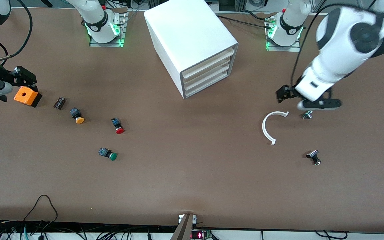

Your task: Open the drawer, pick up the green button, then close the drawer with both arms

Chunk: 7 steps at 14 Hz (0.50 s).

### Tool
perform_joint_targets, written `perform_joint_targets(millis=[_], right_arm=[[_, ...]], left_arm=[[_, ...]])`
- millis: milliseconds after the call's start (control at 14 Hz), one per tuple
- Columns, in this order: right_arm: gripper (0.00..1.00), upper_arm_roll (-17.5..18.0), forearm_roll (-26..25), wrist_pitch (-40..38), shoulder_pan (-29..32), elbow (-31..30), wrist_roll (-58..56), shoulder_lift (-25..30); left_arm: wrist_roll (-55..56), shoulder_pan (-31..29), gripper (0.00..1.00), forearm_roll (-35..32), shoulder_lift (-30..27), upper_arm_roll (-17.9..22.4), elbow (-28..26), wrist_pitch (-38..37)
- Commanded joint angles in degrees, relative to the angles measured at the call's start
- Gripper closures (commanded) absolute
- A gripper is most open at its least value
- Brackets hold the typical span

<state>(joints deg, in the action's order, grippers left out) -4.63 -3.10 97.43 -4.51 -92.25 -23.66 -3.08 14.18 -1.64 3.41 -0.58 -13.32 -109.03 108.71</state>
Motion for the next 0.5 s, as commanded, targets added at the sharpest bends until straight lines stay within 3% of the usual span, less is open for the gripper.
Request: perform_joint_targets(millis=[0,215,430], right_arm=[[0.00,-1.08,0.37,-0.31,0.90,-0.56,-2.44,1.24],[0.00,-1.87,0.37,-0.49,0.99,-0.47,-2.44,1.06],[0.00,-2.58,0.37,-3.72,0.99,-0.39,-2.36,1.15]], left_arm=[[-6.08,-0.21,0.00,0.11,-0.39,4.17,7.57,-8.57],[-6.35,0.49,0.00,-5.16,5.13,3.83,19.17,-15.88],[-6.27,0.06,0.00,-5.43,5.59,3.92,19.55,-16.60]])
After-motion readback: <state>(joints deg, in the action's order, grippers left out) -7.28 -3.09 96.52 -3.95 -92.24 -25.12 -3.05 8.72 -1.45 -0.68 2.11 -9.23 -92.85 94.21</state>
